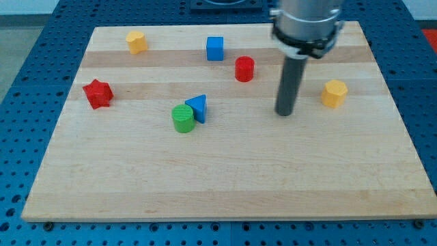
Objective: Slightly move the red circle towards the left
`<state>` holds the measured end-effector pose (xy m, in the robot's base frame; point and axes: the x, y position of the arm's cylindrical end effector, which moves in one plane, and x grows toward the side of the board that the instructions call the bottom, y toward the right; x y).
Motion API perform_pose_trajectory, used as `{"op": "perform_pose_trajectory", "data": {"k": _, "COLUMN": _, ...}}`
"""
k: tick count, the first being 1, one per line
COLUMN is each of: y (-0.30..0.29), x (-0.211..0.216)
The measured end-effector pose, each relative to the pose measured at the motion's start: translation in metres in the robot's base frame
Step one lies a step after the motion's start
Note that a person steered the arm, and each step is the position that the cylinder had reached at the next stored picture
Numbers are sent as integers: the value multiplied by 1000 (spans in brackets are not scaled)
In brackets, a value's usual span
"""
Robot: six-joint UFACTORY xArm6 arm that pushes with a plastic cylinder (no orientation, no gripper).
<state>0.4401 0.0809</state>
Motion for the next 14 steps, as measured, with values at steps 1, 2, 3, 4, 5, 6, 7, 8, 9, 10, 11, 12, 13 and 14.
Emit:
{"op": "perform_pose_trajectory", "data": {"k": 1, "y": -6, "x": -7}}
{"op": "perform_pose_trajectory", "data": {"k": 2, "y": -14, "x": -8}}
{"op": "perform_pose_trajectory", "data": {"k": 3, "y": -15, "x": -8}}
{"op": "perform_pose_trajectory", "data": {"k": 4, "y": -21, "x": -8}}
{"op": "perform_pose_trajectory", "data": {"k": 5, "y": 3, "x": -14}}
{"op": "perform_pose_trajectory", "data": {"k": 6, "y": 20, "x": -73}}
{"op": "perform_pose_trajectory", "data": {"k": 7, "y": 17, "x": -106}}
{"op": "perform_pose_trajectory", "data": {"k": 8, "y": 8, "x": -111}}
{"op": "perform_pose_trajectory", "data": {"k": 9, "y": 4, "x": -111}}
{"op": "perform_pose_trajectory", "data": {"k": 10, "y": -1, "x": -112}}
{"op": "perform_pose_trajectory", "data": {"k": 11, "y": 1, "x": -125}}
{"op": "perform_pose_trajectory", "data": {"k": 12, "y": -38, "x": -72}}
{"op": "perform_pose_trajectory", "data": {"k": 13, "y": -92, "x": -53}}
{"op": "perform_pose_trajectory", "data": {"k": 14, "y": -152, "x": -48}}
